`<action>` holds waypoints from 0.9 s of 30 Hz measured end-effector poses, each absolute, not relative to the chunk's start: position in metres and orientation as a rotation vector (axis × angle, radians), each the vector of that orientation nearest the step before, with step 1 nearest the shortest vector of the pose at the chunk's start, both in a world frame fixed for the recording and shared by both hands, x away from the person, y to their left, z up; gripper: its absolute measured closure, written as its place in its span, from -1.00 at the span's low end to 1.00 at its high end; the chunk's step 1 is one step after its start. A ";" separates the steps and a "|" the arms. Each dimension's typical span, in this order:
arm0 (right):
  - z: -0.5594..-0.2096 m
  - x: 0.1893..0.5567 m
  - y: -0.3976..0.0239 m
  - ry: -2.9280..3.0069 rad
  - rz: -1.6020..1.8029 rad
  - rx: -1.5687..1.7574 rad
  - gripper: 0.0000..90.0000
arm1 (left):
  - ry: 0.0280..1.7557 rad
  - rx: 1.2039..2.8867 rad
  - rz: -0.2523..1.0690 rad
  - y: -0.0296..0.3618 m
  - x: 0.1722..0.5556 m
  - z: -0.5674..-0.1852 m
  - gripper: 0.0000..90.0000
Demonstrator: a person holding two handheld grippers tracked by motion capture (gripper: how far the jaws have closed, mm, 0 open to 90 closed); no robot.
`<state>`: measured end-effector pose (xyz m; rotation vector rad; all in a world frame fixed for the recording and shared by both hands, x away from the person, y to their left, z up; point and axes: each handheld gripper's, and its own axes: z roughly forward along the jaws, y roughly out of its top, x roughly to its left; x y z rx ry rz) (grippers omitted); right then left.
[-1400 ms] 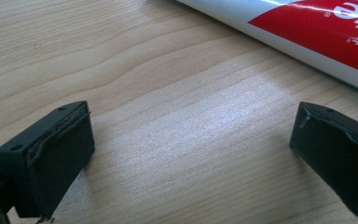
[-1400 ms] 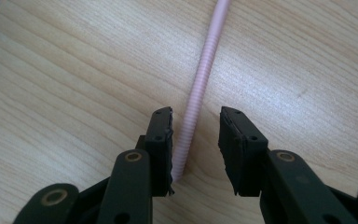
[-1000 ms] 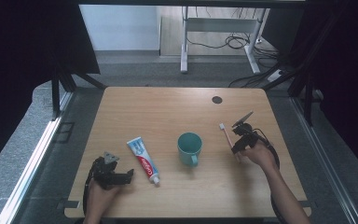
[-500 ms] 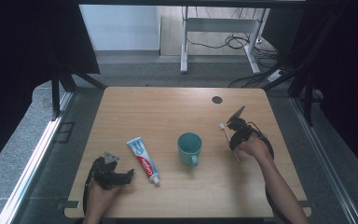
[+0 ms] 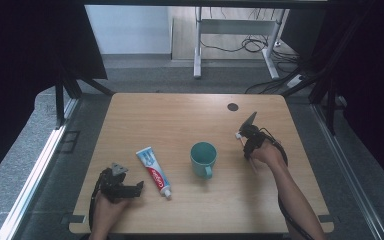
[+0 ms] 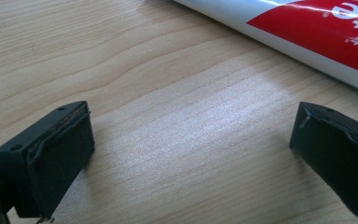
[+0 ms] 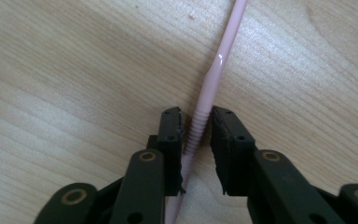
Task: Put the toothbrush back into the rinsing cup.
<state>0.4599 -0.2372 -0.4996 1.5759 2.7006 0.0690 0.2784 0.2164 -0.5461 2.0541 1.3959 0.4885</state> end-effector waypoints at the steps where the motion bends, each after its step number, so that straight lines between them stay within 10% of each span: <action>1: -0.500 0.461 -0.237 2.701 0.070 1.583 0.68 | 1.396 2.053 0.490 0.216 0.278 -0.546 -1.00; 27: -0.487 0.453 -0.240 2.747 0.142 1.539 0.85 | 1.395 2.053 0.488 0.216 0.278 -0.546 -1.00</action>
